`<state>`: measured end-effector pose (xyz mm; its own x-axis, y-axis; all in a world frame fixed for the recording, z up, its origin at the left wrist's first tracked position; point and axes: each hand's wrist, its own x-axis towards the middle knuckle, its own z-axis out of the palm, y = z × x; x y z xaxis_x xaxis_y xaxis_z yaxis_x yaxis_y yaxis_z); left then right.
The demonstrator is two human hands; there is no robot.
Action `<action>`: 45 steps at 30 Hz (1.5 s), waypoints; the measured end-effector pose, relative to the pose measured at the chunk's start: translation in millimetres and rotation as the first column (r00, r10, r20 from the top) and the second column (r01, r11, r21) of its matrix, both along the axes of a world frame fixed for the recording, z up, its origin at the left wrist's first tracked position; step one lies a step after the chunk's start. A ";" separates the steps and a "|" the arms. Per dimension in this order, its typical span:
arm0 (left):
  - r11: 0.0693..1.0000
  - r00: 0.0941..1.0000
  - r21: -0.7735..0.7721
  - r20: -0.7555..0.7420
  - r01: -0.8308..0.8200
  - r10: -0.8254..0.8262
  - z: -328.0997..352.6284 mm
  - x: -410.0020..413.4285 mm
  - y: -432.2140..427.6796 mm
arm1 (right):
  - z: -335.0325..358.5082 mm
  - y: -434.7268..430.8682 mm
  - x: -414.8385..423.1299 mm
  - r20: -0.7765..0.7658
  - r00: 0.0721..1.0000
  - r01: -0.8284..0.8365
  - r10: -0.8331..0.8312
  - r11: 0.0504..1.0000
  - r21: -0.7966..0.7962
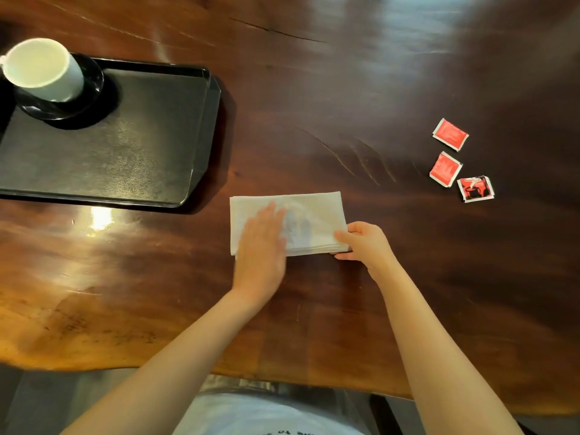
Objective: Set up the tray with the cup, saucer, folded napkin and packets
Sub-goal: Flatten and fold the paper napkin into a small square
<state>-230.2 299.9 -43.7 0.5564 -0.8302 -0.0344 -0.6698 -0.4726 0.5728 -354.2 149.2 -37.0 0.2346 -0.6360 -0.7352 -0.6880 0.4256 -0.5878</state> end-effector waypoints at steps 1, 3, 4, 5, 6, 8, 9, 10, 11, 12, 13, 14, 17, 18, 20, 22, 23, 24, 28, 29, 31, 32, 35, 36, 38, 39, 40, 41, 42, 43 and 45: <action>0.996 0.998 0.063 0.008 0.068 -0.069 -6.5 -10.3 -6.2 | -0.9 1.8 -2.2 -0.022 1.000 0.010 -0.010 1.000 -0.003; 0.968 0.985 0.213 0.083 0.134 -0.154 -26.3 -21.3 -9.2 | -3.1 7.9 -11.5 -0.065 0.997 0.037 -0.037 0.999 0.001; 0.951 0.970 0.264 0.136 0.161 -0.202 -35.3 -20.7 -6.5 | -4.2 11.9 -17.7 -0.084 0.996 0.042 -0.041 0.999 0.011; 0.939 0.950 0.287 0.188 0.189 -0.249 -42.4 -17.5 -2.2 | -5.4 15.8 -24.0 -0.095 0.995 0.033 -0.031 0.999 0.021; 0.928 0.927 0.296 0.227 0.225 -0.297 -46.8 -13.4 1.9 | -5.5 18.7 -28.3 -0.101 0.995 0.013 -0.010 1.000 0.028; 0.904 0.884 0.299 0.263 0.307 -0.387 -49.5 -4.5 6.7 | -5.1 18.3 -31.5 -0.113 0.993 -0.034 0.037 0.999 0.022; 0.891 0.871 0.297 0.253 0.344 -0.421 -48.7 -0.7 8.2 | -4.6 15.6 -29.8 -0.116 0.992 -0.049 0.049 0.999 0.002; 0.880 0.864 0.290 0.234 0.375 -0.445 -46.0 2.3 9.2 | -3.8 12.0 -26.7 -0.115 0.992 -0.051 0.047 0.998 -0.028; 0.874 0.859 0.282 0.224 0.396 -0.461 -43.7 4.6 10.7 | -3.1 7.6 -23.1 -0.110 0.993 -0.039 0.032 0.997 -0.063; 0.868 0.850 0.277 0.228 0.412 -0.475 -41.3 6.6 12.3 | -2.6 3.5 -19.4 -0.098 0.995 -0.019 0.009 0.995 -0.099; 0.864 0.838 0.267 0.241 0.428 -0.490 -39.5 7.6 14.5 | -2.1 0.4 -16.4 -0.080 0.997 -0.002 -0.009 0.991 -0.135; 0.862 0.826 0.248 0.262 0.442 -0.499 -38.9 7.9 16.5 | -1.8 -1.7 -13.6 -0.068 0.998 -0.009 -0.003 0.985 -0.172; 0.881 0.824 0.169 0.310 0.442 -0.474 -42.4 4.8 21.3 | -2.1 -2.8 -10.0 -0.090 0.992 -0.105 0.084 0.961 -0.256; 0.886 0.829 0.156 0.312 0.437 -0.464 -43.5 3.7 22.4 | -2.6 -2.3 -9.5 -0.095 0.991 -0.115 0.093 0.957 -0.266; 0.895 0.835 0.133 0.323 0.426 -0.445 -45.0 0.9 24.1 | -3.5 -0.7 -10.5 -0.098 0.992 -0.108 0.084 0.956 -0.273; 0.903 0.838 0.117 0.339 0.413 -0.427 -45.3 -1.9 25.3 | -4.2 1.3 -11.2 -0.107 0.990 -0.115 0.088 0.952 -0.285; 0.908 0.839 0.104 0.352 0.405 -0.415 -45.0 -3.0 25.5 | -4.1 2.2 -11.5 -0.112 0.989 -0.130 0.101 0.946 -0.298; 0.912 0.839 0.094 0.362 0.399 -0.405 -44.3 -4.2 25.6 | -3.9 2.7 -11.1 -0.116 0.987 -0.145 0.114 0.939 -0.313; 0.914 0.833 0.092 0.383 0.396 -0.400 -41.9 -8.6 25.9 | -1.0 5.2 -9.5 -0.114 0.981 -0.189 0.157 0.911 -0.367; 0.910 0.828 0.099 0.384 0.402 -0.408 -41.9 -8.4 26.9 | 0.0 6.1 -9.7 -0.114 0.979 -0.202 0.171 0.904 -0.377; 0.899 0.817 0.113 0.381 0.424 -0.433 -40.7 -5.3 29.7 | 1.1 6.9 -10.8 -0.104 0.978 -0.208 0.182 0.901 -0.380; 0.893 0.813 0.119 0.375 0.435 -0.446 -39.0 -2.0 30.2 | 2.1 7.1 -12.1 -0.098 0.980 -0.199 0.175 0.907 -0.372; 0.897 0.816 0.134 0.377 0.421 -0.439 -32.6 13.6 23.8 | 6.3 10.1 -20.4 -0.101 0.989 -0.139 0.112 0.938 -0.317; 0.907 0.827 0.139 0.373 0.398 -0.420 -28.6 18.2 19.8 | 7.1 12.6 -24.6 -0.109 0.989 -0.125 0.098 0.950 -0.286; 0.923 0.855 0.128 0.349 0.362 -0.383 -20.5 23.7 12.1 | 8.2 20.2 -31.2 -0.147 0.979 -0.173 0.143 0.960 -0.218; 0.929 0.867 0.109 0.335 0.353 -0.369 -17.3 24.1 9.7 | 8.0 24.7 -33.7 -0.184 0.962 -0.237 0.200 0.948 -0.210; 0.935 0.879 0.091 0.322 0.341 -0.352 -14.0 22.5 8.2 | 8.0 28.9 -35.5 -0.233 0.938 -0.313 0.258 0.917 -0.247; 0.945 0.893 0.084 0.310 0.317 -0.327 -12.0 19.4 7.3 | 9.4 32.2 -36.8 -0.277 0.912 -0.385 0.302 0.862 -0.329; 0.955 0.908 0.097 0.297 0.280 -0.296 -10.6 15.5 6.8 | 11.6 34.1 -38.0 -0.295 0.890 -0.449 0.348 0.778 -0.439; 0.963 0.920 0.125 0.290 0.237 -0.264 -11.1 12.3 7.2 | 14.2 34.6 -38.8 -0.296 0.857 -0.514 0.422 0.666 -0.540; 0.968 0.939 0.180 0.267 0.174 -0.218 -14.1 9.4 9.8 | 17.9 31.6 -38.7 -0.340 0.686 -0.686 0.643 0.418 -0.595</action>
